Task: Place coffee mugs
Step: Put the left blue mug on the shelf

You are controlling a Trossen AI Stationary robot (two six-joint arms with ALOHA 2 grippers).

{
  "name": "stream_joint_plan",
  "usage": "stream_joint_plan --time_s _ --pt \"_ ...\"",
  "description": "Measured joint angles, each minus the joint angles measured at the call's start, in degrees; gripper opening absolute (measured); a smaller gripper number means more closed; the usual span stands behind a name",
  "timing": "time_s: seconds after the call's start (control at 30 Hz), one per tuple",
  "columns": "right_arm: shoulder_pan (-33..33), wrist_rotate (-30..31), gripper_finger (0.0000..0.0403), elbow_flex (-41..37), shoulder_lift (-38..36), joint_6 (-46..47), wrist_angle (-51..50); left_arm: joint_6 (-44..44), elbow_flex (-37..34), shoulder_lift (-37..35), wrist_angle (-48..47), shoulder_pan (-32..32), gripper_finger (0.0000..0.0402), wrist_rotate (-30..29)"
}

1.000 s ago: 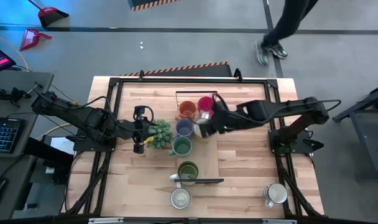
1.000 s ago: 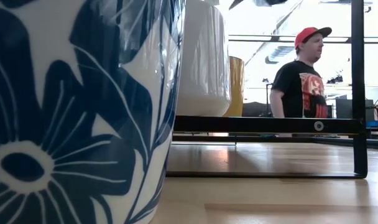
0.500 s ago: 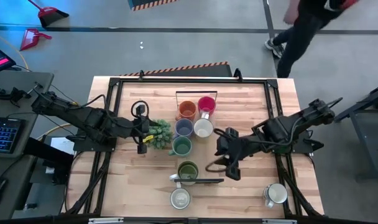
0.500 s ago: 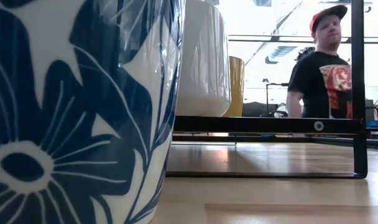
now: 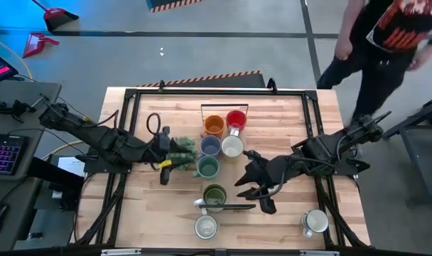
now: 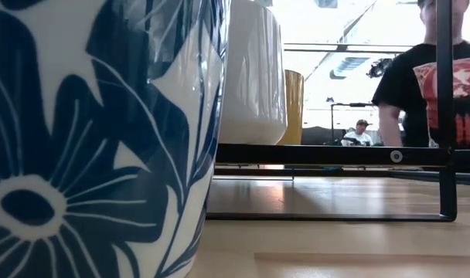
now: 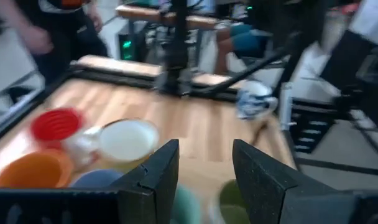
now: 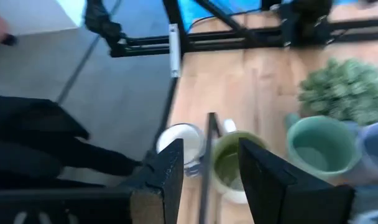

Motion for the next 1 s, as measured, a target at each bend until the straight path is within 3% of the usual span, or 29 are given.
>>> stream_joint_plan --time_s 0.27,0.53,0.73,1.0 --pt "2.01 9.71 0.0129 0.00 -0.01 -5.45 -2.61 0.44 7.02 7.93 0.22 -9.16 0.0138 -1.68" --pt "2.30 21.83 0.0128 -1.31 -0.36 1.63 -17.30 -7.62 7.23 10.02 -3.09 -15.37 0.0138 -5.68" --pt "2.20 26.77 0.0128 -14.98 -6.82 9.21 -13.99 -9.96 7.21 9.97 -4.00 -16.94 0.0138 -9.07" --pt "2.23 24.74 0.0128 -37.04 -23.48 6.25 9.03 -9.93 7.21 9.97 -4.27 -16.20 0.0138 -9.33"
